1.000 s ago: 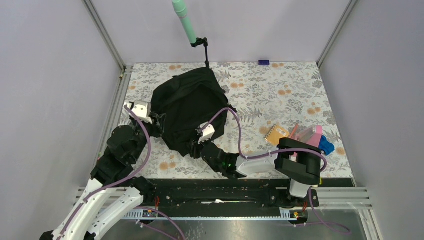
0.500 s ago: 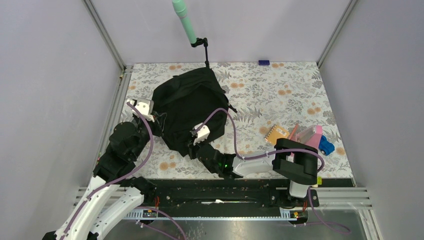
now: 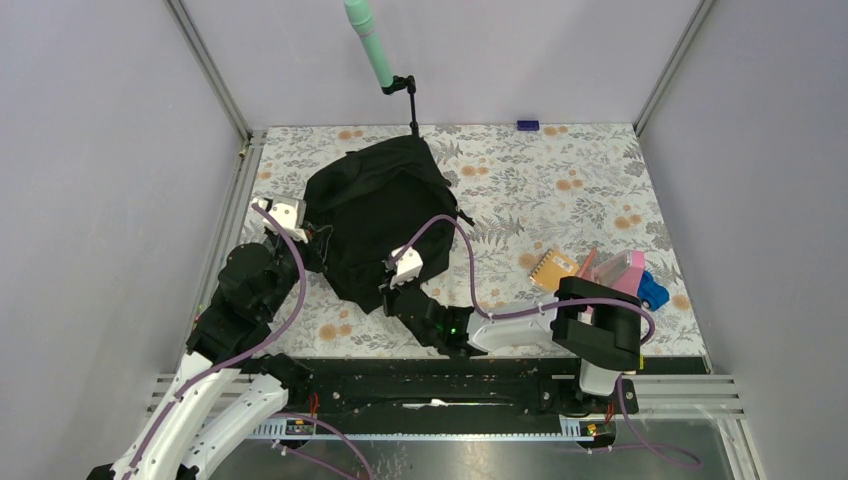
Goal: Pack the student bag
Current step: Unzip the student bag at the center of the board.
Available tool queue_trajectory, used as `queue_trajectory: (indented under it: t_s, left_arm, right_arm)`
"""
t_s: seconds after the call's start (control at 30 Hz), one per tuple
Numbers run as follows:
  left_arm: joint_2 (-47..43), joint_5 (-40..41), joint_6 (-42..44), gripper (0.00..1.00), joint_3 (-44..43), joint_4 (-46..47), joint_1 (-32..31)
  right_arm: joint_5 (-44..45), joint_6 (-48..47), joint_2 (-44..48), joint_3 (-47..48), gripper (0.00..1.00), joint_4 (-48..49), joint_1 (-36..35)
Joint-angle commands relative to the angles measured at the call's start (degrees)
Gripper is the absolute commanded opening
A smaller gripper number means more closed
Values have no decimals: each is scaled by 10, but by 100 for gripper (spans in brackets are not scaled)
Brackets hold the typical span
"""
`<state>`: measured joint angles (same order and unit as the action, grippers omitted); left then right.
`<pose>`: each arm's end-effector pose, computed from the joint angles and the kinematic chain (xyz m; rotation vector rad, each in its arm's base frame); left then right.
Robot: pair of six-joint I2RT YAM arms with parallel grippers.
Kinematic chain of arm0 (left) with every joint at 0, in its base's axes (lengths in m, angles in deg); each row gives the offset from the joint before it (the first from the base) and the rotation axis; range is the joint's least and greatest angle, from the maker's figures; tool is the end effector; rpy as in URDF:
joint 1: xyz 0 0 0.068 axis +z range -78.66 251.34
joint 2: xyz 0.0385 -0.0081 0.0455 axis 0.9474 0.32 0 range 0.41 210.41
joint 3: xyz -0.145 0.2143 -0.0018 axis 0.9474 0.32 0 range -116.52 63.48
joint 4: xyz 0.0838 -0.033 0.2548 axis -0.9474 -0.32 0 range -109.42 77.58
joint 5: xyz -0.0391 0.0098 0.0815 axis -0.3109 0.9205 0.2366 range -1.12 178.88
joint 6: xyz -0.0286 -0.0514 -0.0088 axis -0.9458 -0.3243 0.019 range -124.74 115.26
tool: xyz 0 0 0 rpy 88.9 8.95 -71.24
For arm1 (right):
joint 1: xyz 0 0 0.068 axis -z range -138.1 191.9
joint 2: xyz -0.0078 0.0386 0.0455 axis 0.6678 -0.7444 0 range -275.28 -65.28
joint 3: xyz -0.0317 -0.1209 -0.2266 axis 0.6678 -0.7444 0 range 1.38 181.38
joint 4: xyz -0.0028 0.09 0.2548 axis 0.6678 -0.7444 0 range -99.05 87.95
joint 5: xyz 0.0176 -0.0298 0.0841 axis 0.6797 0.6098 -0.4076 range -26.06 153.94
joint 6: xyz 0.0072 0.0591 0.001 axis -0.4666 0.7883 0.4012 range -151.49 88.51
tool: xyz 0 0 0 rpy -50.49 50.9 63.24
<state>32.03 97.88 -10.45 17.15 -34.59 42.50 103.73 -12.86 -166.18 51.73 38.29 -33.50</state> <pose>0.1385 -0.0685 0.3516 0.2264 1.6944 -0.3163 0.1230 0.3616 0.1811 -0.3495 1.7104 0.6094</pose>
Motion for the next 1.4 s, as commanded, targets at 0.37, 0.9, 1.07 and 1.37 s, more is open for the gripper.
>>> queue_trajectory:
  t_s: [0.37, 0.9, 1.07, 1.37]
  left_arm:
    - [-3, 8, -2, 0, -1, 35, 12]
    - [-2, 12, 0, 0, -1, 34, 18]
    - [-2, 9, 0, 0, 0, 32, 18]
    - [0, -1, 27, 83, -2, 25, 18]
  right_arm:
    - [52, -9, 112, -94, 0, -46, 86]
    - [51, -31, 193, -165, 0, -42, 201]
    - [38, -40, 201, -165, 0, -42, 215]
    - [-25, -66, 264, -158, 33, -109, 215]
